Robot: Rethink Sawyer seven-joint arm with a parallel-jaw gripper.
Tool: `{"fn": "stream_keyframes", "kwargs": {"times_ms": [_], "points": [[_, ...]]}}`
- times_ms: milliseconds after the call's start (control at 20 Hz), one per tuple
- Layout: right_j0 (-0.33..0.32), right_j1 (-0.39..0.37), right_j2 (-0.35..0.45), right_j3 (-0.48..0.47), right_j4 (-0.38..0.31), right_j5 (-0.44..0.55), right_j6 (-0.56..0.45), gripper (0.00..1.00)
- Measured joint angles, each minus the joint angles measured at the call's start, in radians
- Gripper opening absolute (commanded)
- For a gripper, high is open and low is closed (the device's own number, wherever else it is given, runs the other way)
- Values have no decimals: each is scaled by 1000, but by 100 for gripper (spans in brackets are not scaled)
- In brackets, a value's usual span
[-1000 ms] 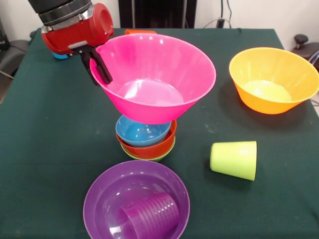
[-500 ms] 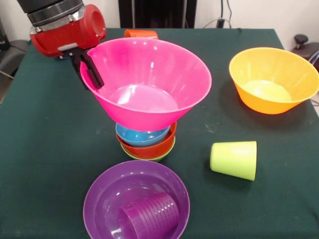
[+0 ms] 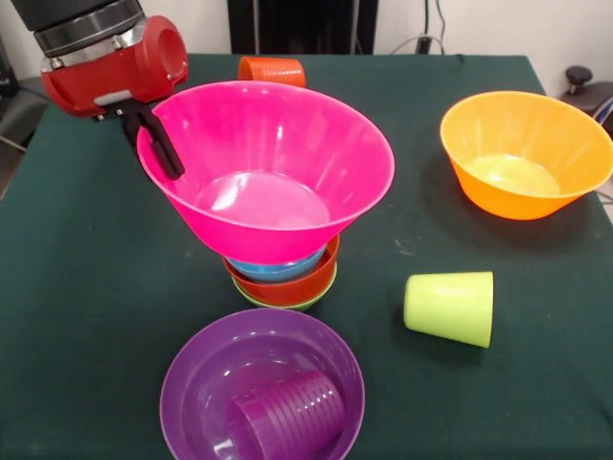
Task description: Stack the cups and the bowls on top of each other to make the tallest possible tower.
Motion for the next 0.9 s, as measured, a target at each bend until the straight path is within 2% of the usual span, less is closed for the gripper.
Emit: {"fn": "stream_keyframes", "kwargs": {"times_ms": [900], "points": [[0,28,-7,0,-9,0,0,0]]}}
